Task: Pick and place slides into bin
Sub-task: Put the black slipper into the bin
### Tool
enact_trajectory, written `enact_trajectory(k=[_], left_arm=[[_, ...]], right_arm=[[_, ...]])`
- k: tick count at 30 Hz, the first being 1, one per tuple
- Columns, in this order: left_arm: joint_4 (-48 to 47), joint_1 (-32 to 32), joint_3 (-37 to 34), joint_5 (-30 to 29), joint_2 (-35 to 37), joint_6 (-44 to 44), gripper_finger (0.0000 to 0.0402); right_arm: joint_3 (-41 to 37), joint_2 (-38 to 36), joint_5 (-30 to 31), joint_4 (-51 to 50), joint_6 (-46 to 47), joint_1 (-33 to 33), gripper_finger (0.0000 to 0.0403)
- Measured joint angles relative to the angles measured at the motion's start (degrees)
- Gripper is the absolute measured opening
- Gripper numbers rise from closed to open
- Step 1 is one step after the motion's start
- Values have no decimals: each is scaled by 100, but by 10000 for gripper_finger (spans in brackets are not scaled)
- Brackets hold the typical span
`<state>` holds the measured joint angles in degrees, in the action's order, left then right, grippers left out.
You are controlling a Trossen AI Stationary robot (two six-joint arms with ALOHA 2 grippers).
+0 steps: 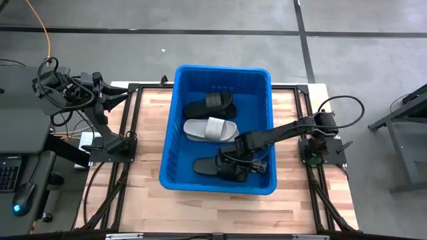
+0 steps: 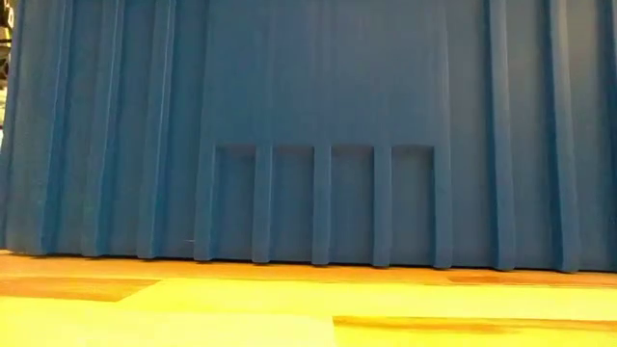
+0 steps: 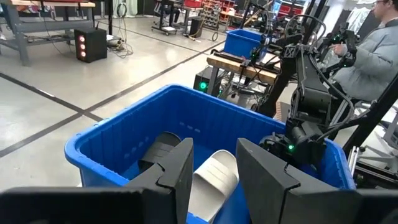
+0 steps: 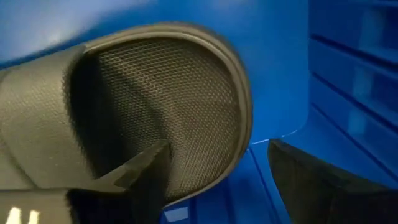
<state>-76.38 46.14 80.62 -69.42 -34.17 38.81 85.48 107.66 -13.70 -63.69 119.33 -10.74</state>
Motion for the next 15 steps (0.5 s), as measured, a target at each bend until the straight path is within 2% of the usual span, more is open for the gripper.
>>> enact_trajectory(k=[10, 12, 15], left_arm=[[0, -1, 2, 19, 0, -86, 113], [0, 1, 2, 21, 0, -94, 113], [0, 1, 2, 44, 0, -103, 113]], right_arm=[[404, 0, 620, -403, -91, 39, 254], [457, 1, 573, -418, -83, 40, 254], [465, 0, 148, -443, -117, 66, 254]])
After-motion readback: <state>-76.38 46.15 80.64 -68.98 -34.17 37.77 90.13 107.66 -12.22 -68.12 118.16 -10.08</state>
